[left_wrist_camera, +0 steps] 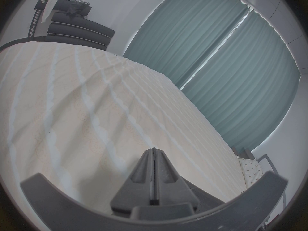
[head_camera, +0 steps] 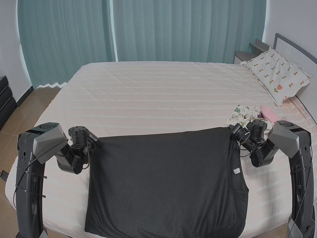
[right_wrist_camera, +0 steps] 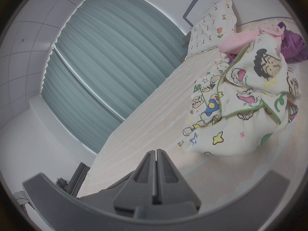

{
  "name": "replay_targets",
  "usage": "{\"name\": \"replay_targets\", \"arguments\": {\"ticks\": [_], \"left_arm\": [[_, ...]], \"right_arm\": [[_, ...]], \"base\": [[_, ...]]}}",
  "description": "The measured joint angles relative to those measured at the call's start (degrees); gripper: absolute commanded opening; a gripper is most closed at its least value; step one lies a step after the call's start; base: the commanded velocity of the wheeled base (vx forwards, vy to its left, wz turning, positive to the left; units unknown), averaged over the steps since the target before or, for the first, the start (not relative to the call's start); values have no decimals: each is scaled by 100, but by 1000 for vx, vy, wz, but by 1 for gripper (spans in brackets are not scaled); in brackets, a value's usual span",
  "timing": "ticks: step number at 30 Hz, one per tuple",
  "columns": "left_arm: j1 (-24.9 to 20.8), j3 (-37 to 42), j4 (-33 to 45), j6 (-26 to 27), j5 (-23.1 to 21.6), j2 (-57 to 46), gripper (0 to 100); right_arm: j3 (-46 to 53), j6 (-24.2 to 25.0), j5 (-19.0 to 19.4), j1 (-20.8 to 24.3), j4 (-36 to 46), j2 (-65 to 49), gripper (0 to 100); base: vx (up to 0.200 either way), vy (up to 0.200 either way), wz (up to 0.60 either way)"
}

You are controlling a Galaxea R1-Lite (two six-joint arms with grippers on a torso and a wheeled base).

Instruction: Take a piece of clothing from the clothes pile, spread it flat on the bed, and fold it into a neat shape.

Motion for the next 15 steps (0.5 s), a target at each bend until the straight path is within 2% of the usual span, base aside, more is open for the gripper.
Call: {"name": "replay_targets", "arguments": {"ticks": [9, 10, 12, 13, 15], "left_arm": [[-37, -312, 57, 27, 1, 218, 0], [-50, -319, 60, 29, 1, 229, 100], [-83, -336, 60, 41, -13, 256, 100], [-88, -347, 57, 44, -22, 265, 100], [-94, -373, 55, 44, -32, 282, 100]], "right_arm": [[-223, -40, -180, 26, -35, 199, 0], [-226, -40, -178, 28, -29, 212, 0], [-234, -44, -180, 37, -18, 238, 0], [-234, -44, -183, 37, -16, 249, 100], [-234, -44, -178, 37, 13, 262, 100]], "base": [[0, 0, 0], [0, 0, 0], [0, 0, 0], [0, 0, 0], [0, 0, 0]]}}
